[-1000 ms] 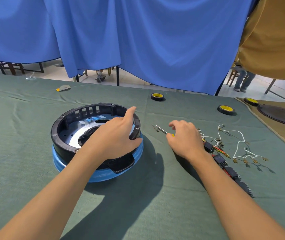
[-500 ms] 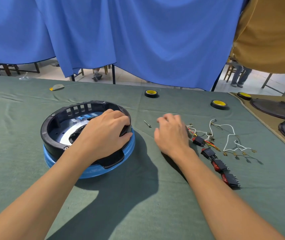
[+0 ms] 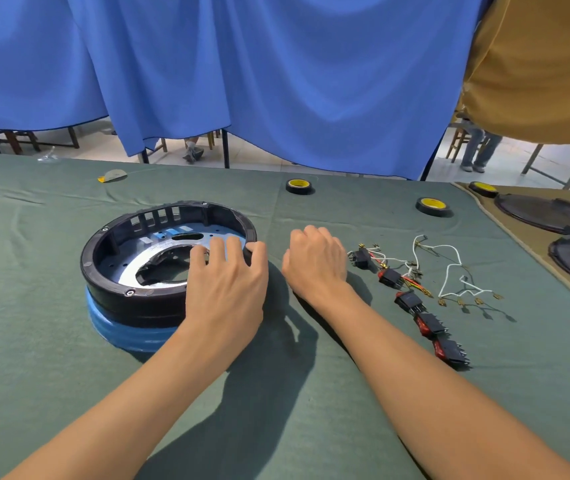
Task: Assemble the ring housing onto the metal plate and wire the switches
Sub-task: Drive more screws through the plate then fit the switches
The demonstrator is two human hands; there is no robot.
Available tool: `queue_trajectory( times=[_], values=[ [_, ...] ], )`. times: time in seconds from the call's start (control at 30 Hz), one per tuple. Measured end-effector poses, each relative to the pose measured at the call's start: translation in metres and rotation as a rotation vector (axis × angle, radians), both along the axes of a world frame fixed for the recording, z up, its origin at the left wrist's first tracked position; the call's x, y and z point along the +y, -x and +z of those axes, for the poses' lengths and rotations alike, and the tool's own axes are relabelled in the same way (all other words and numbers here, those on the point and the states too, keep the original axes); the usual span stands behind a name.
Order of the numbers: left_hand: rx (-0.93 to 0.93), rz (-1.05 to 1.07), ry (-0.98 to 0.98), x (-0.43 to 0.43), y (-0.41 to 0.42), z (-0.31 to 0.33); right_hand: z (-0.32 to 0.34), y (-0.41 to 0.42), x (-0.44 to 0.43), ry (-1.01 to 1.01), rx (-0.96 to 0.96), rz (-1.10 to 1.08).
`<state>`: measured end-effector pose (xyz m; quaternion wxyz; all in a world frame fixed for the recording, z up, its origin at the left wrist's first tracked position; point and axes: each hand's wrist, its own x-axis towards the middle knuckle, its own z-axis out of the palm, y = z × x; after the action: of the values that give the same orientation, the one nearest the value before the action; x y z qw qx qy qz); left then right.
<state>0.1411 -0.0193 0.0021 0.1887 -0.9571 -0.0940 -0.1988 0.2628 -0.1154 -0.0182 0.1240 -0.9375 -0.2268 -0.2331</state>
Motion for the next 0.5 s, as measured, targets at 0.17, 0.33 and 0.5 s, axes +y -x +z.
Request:
queue_trajectory(
  times=[0.17,0.33,0.5],
  values=[
    [-0.046,0.042,-0.025,-0.006,0.000,-0.009,-0.001,-0.014,-0.002,0.083,0.151,-0.038],
    [-0.087,-0.004,-0.019,-0.002,0.000,-0.014,0.001,-0.019,-0.005,0.248,0.185,0.023],
    [-0.102,-0.008,-0.022,0.000,0.000,-0.013,0.002,-0.014,-0.014,0.248,0.109,0.061]
  ],
)
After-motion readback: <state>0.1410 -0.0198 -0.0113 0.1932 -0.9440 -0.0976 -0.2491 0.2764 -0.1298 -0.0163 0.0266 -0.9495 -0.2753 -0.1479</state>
